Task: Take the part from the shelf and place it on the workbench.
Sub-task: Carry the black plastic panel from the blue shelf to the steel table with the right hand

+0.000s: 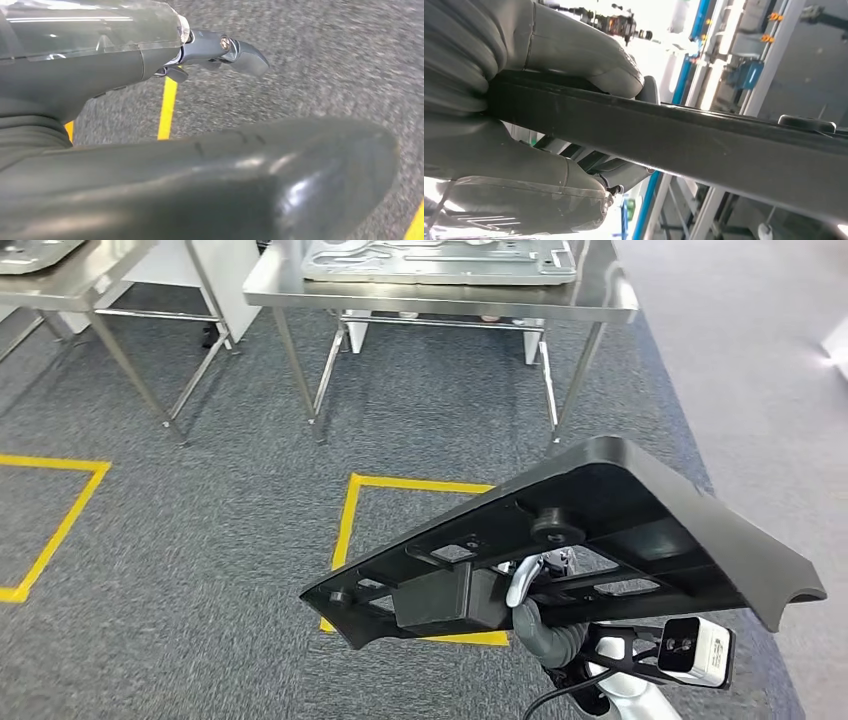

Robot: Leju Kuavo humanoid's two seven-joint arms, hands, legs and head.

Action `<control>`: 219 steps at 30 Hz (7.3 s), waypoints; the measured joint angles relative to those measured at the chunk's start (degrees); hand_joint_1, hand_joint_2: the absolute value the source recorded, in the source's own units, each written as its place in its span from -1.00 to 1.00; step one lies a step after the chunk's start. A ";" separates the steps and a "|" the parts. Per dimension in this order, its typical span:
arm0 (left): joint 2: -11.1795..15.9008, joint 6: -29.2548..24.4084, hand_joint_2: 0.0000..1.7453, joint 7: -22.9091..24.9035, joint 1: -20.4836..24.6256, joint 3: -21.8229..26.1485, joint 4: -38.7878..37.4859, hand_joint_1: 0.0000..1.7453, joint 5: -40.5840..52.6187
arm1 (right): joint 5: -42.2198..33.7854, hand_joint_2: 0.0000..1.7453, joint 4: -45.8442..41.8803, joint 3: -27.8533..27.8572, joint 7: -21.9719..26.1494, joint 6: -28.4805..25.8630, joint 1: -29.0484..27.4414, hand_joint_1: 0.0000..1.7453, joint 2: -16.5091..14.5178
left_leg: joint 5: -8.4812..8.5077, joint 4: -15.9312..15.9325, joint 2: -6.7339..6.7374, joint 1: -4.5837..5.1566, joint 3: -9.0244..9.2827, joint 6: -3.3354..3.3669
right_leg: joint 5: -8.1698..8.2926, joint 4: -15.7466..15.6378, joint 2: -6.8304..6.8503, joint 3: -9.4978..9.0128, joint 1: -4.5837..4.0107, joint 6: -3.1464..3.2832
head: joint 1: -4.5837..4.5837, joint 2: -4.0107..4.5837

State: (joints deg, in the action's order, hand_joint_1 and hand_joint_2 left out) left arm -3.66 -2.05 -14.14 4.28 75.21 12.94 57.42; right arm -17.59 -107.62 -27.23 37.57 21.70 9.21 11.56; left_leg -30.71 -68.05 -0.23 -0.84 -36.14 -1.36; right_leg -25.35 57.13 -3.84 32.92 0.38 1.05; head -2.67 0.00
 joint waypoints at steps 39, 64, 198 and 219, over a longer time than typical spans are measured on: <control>-0.19 2.03 -1.00 0.33 0.91 0.22 0.00 -1.00 -0.07 | 1.66 1.00 3.36 -2.44 0.00 -4.28 5.73 1.00 -3.54 | 5.08 10.52 0.38 0.15 2.78 2.44 | -3.86 1.99 2.82 -1.23 -0.28 -2.22 | 0.00 0.00; 0.46 2.44 -1.00 0.33 1.00 0.20 0.02 -1.00 -0.20 | -3.07 1.00 4.57 -2.66 -0.09 -4.49 9.18 1.00 -2.32 | 5.54 7.31 0.56 0.13 0.75 0.43 | -1.96 0.24 3.10 -1.73 -0.09 -0.57 | -0.04 0.00; 0.62 3.00 -1.00 -0.44 0.84 -0.10 0.02 -1.00 -0.21 | -1.07 1.00 2.28 -4.28 -0.39 -7.32 8.54 1.00 -2.51 | 4.02 10.36 -0.22 0.26 3.72 3.39 | -7.40 15.85 3.73 7.20 0.40 -3.08 | -0.03 0.00; 0.18 3.28 -1.00 -0.98 0.40 -0.02 0.02 -1.00 -0.49 | 1.00 1.00 1.97 -4.36 -0.28 -5.59 6.71 1.00 -4.65 | 5.55 8.87 -0.13 0.52 1.36 1.54 | -3.70 0.31 3.45 -3.09 -0.09 -1.35 | -0.03 0.00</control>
State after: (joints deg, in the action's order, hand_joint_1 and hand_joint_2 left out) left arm -3.48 1.23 -15.12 4.68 75.19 12.96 56.93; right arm -16.59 -105.65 -31.59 37.29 16.11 15.92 6.91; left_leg -25.16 -59.18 -0.36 -0.32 -34.77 0.18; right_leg -29.05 57.44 -0.39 29.83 0.29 -0.29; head -2.69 0.00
